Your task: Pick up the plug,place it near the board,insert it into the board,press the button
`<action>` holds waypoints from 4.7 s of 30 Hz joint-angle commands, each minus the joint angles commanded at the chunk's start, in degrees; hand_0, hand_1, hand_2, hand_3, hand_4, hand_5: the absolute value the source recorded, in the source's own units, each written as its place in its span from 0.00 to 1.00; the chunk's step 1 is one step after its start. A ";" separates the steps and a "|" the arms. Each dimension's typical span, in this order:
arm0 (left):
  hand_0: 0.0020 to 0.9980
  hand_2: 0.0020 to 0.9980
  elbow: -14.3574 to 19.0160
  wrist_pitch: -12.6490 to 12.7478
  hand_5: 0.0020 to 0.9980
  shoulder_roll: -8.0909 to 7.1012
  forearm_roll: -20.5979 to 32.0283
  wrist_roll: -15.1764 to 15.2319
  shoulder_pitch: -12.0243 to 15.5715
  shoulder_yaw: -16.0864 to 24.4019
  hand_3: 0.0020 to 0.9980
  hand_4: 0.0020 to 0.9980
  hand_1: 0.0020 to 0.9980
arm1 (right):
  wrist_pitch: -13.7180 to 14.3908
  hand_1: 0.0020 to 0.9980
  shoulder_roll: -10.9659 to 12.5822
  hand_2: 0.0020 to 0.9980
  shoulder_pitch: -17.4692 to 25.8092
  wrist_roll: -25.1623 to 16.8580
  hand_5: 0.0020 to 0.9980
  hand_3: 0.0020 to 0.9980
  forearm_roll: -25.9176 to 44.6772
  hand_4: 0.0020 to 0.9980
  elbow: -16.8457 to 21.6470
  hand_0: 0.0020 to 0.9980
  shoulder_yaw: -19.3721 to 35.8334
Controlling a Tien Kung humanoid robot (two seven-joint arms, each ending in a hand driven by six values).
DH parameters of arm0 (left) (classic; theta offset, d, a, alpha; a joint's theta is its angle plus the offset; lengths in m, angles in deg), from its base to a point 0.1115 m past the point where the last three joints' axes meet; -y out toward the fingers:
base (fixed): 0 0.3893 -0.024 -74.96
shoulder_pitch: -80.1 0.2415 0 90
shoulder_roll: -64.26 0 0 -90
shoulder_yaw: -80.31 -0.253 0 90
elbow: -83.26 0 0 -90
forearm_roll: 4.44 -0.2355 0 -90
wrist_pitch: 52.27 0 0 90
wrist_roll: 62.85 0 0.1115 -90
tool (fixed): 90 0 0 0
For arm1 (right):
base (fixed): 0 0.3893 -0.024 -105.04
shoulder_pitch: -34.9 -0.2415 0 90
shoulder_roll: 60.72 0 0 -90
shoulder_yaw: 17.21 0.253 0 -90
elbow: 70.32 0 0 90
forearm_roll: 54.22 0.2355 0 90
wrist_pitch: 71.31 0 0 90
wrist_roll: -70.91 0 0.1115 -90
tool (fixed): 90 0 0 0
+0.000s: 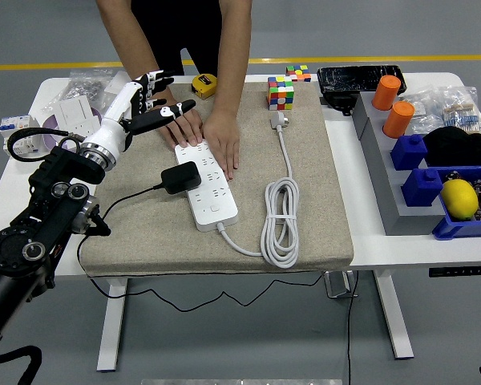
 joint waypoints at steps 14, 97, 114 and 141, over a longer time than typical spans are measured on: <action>0.75 0.68 -5.81 -1.69 0.18 -0.61 -22.67 -4.62 -2.83 -8.86 0.73 1.00 0.74 | -0.08 0.80 0.05 0.72 0.01 0.05 1.00 0.73 0.09 1.00 0.00 1.00 -0.45; 0.32 0.33 -9.29 1.68 0.12 1.04 -34.68 -5.33 -2.73 -11.78 0.42 0.71 0.32 | 0.46 0.80 0.15 0.72 0.32 0.40 1.00 0.73 -2.02 1.00 0.00 1.00 0.25; 0.33 0.32 -8.37 -0.80 0.15 0.90 -32.55 -4.79 -1.83 -8.87 0.39 0.69 0.32 | 0.54 0.80 0.08 0.72 0.13 0.28 1.00 0.73 -1.82 1.00 0.00 1.00 0.51; 0.34 0.35 -5.23 2.38 0.18 -3.68 -33.38 -2.77 4.57 1.50 0.41 0.69 0.38 | 0.65 0.80 -0.27 0.72 0.54 0.26 1.00 0.73 -1.58 1.00 0.00 1.00 1.00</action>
